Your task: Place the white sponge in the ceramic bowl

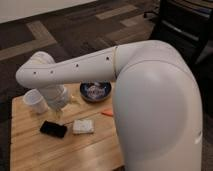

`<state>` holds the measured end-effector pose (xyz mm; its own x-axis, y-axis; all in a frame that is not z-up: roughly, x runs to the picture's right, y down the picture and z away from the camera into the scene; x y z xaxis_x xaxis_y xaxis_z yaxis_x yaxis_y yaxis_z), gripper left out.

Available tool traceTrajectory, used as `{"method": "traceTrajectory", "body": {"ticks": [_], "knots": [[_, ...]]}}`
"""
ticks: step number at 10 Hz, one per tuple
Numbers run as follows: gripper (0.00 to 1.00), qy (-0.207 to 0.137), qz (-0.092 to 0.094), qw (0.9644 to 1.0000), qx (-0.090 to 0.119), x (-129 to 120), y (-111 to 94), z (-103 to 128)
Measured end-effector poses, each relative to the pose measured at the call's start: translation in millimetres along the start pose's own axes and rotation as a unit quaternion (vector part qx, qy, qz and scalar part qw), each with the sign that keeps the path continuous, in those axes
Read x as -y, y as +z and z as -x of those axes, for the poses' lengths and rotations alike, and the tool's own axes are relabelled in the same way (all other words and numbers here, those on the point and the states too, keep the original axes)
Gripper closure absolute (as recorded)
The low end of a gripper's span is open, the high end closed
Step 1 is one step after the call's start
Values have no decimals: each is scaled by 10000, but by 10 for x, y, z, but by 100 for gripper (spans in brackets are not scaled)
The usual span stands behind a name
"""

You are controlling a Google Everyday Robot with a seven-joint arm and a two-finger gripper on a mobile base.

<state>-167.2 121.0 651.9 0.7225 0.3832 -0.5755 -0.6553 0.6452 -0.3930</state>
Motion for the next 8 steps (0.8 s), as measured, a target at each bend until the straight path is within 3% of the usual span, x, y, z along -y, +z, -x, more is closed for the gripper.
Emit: {"method": "traceTrajectory", "body": {"ticks": [2, 4, 6, 8], "knots": [[35, -14, 12, 10000, -2, -4, 5, 1], [35, -307, 80, 9995, 5, -36, 81, -3], [35, -732, -39, 9972, 141, -25, 113, 5], [35, -1177, -257, 9922, 307, 22, 172, -36]]}}
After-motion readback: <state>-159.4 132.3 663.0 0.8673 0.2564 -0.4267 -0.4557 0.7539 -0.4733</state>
